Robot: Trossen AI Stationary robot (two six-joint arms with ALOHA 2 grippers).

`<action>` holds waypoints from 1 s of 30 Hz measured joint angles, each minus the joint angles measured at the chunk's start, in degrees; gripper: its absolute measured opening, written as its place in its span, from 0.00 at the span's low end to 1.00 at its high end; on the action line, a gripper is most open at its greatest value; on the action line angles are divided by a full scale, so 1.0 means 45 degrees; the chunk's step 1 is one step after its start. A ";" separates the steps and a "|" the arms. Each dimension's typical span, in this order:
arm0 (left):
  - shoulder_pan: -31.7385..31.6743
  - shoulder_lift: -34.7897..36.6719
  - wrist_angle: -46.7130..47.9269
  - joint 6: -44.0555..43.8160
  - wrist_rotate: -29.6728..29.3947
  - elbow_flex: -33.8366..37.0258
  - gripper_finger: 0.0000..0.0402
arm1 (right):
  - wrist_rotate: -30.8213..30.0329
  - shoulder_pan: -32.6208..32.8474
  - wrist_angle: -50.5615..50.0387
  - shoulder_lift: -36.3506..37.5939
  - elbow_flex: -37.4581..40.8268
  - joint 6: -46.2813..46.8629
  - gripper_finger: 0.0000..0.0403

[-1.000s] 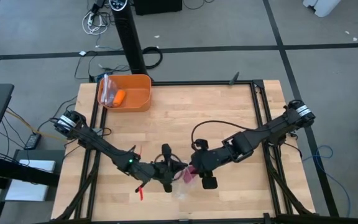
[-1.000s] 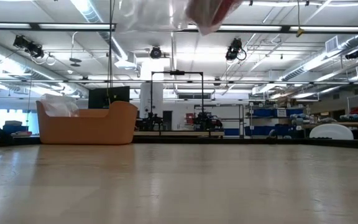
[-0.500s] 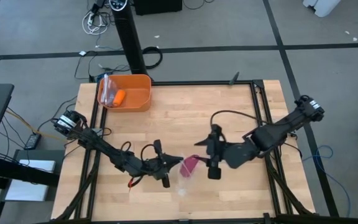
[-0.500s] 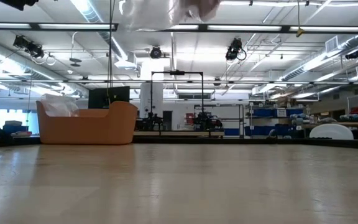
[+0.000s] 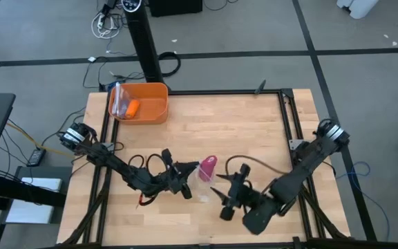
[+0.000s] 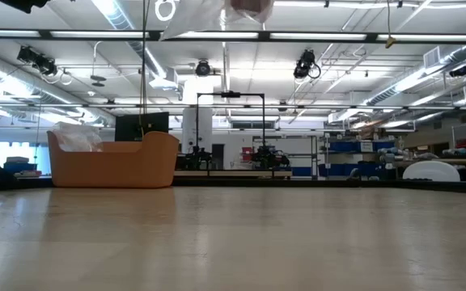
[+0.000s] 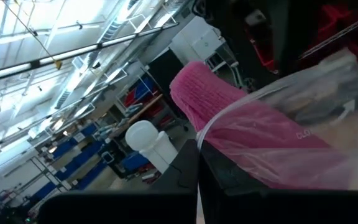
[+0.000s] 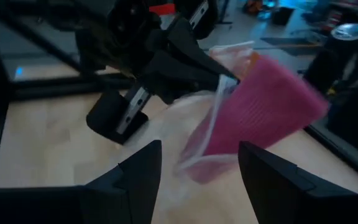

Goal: Roll bandage
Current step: Put the pink bandage into the transparent zip bag

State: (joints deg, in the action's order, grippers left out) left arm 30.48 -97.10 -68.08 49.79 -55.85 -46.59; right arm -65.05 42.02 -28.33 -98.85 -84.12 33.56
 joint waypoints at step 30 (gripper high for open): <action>0.0692 0.0005 -0.1960 0.1858 -0.0580 -0.0010 0.01 | -0.1381 -0.0622 0.1326 -0.0733 0.0000 -0.0641 0.01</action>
State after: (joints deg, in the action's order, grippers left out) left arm 33.59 -97.08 -76.90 58.15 -58.45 -46.63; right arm -71.27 39.22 -22.37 -102.15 -84.12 30.67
